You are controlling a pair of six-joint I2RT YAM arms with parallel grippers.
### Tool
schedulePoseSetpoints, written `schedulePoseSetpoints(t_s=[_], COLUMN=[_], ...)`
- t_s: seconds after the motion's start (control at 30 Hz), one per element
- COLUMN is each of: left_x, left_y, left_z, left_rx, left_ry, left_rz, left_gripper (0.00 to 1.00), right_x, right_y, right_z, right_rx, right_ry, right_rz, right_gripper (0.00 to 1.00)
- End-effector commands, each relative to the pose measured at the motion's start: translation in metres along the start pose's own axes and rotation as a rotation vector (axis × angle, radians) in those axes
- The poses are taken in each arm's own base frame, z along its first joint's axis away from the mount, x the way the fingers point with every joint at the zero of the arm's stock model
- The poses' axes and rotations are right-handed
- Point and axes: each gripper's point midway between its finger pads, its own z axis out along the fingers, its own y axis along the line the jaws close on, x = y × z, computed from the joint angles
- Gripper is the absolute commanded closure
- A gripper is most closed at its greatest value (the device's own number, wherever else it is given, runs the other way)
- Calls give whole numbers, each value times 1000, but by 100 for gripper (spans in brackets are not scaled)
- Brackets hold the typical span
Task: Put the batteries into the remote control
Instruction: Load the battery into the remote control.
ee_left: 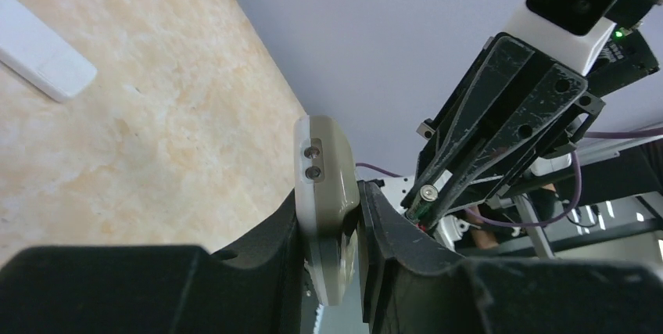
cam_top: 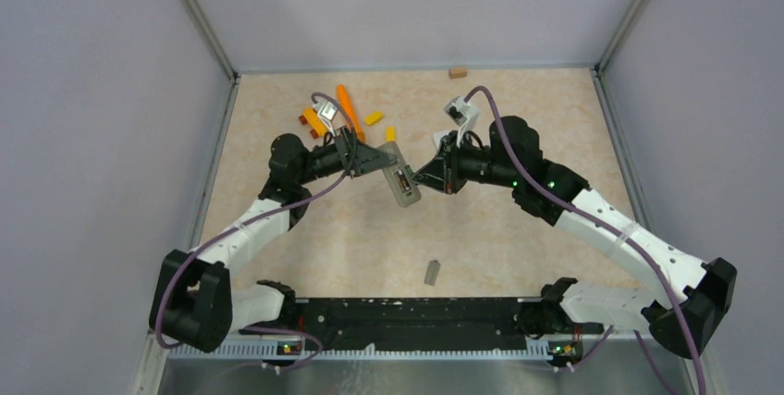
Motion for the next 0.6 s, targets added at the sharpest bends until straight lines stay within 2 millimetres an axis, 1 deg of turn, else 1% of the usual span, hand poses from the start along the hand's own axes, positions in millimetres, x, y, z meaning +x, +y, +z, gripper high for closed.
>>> schedulePoseSetpoints(t_s=[0.0, 0.13, 0.2, 0.4, 0.5, 0.57], left_x=[1, 6, 7, 5, 5, 5], left_y=[-15, -8, -5, 2, 3, 6], left_z=[16, 31, 36, 45, 46, 47], left_rx=[105, 113, 117, 136, 144, 139], left_ry=[2, 20, 21, 8, 4, 2], left_rz=[-32, -76, -95, -136, -153, -162], left_gripper=[100, 100, 100, 100, 100, 100], right_x=[-7, 2, 5, 13, 15, 14], right_y=[2, -18, -25, -34, -37, -36], right_z=[-4, -4, -6, -6, -5, -5], right_rx=[52, 185, 231, 290, 308, 305], right_ry=[17, 42, 56, 98, 110, 110], right_rz=[54, 38, 35, 35, 35, 33], right_gripper=[97, 96, 96, 95, 94, 94])
